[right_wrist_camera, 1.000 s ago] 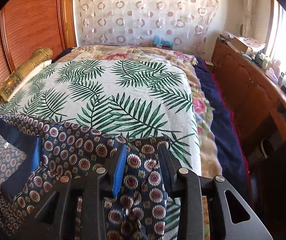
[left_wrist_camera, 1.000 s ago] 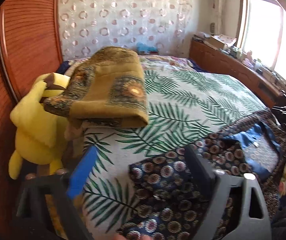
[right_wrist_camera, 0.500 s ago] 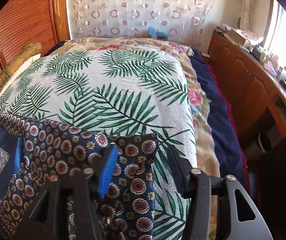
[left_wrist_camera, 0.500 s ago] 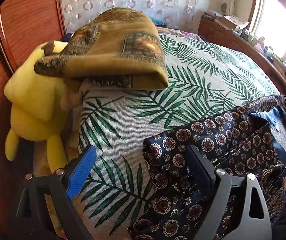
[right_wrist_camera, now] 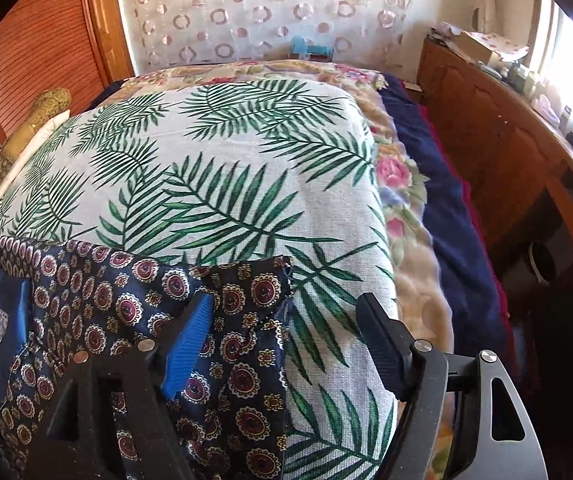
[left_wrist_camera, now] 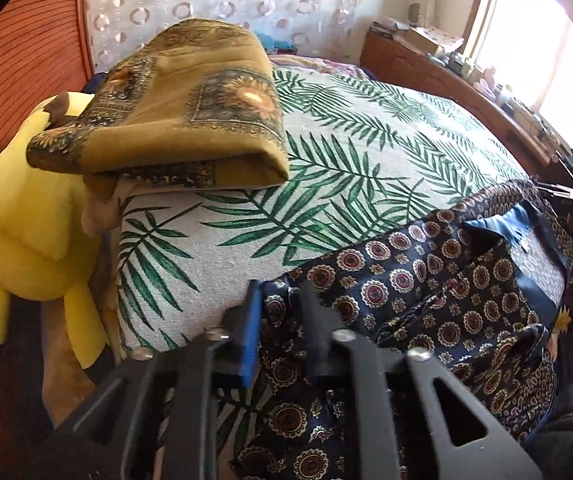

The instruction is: Fold small clothes

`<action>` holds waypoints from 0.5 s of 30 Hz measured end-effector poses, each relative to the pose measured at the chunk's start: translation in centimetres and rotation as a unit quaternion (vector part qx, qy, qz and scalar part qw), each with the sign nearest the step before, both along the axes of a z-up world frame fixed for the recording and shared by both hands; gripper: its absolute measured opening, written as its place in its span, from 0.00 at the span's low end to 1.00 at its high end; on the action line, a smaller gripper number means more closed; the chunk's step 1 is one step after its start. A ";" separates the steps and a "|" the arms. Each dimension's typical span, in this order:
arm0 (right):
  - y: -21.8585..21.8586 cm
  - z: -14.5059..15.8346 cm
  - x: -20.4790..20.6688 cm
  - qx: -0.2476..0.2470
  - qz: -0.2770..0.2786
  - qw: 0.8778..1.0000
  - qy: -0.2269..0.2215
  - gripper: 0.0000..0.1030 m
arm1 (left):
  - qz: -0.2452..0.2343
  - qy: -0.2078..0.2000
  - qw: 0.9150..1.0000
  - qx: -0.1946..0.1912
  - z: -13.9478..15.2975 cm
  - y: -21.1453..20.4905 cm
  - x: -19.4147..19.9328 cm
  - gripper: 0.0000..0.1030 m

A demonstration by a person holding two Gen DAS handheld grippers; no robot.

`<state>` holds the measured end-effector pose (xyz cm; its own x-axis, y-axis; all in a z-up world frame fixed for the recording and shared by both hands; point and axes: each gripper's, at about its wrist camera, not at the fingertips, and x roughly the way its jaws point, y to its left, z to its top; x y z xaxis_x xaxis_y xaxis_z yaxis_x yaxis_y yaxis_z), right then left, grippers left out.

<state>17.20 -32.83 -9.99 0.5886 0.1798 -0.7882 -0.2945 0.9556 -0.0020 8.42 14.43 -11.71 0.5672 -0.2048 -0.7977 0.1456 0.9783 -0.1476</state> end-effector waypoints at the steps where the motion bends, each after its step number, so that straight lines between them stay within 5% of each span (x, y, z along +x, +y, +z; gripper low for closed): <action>1: 0.2 0.0 -0.1 -0.001 0.007 1.000 0.000 0.73 | -0.009 0.001 1.000 -0.005 0.0 -0.1 0.0 0.09; 4: 0.9 0.1 -0.7 -0.002 0.029 1.000 -0.003 0.58 | -0.022 -0.004 1.000 -0.004 0.3 -0.7 -0.5 0.05; 6: 1.5 0.3 -1.1 0.003 0.053 0.999 0.002 0.20 | -0.027 -0.015 0.999 -0.005 1.1 -1.2 -1.0 0.05; 7: 1.8 0.3 -1.3 0.004 0.061 0.998 0.006 0.13 | -0.028 -0.023 0.999 -0.003 1.5 -1.5 -1.1 0.04; 10: 2.5 0.3 -2.5 0.004 0.077 0.997 0.000 0.07 | -0.028 -0.058 0.998 -0.008 3.6 -2.0 -2.5 0.04; 15: 1.3 3.7 -6.5 0.022 0.035 0.996 -0.081 0.05 | -0.033 -0.132 0.991 -0.015 8.6 -2.6 -5.5 0.04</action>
<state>10.73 -31.50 -6.30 0.6928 0.2567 -0.6739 -0.3590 0.9332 -0.0136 2.90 11.86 -3.10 0.7393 -0.2693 -0.6172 0.2465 0.9612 -0.1241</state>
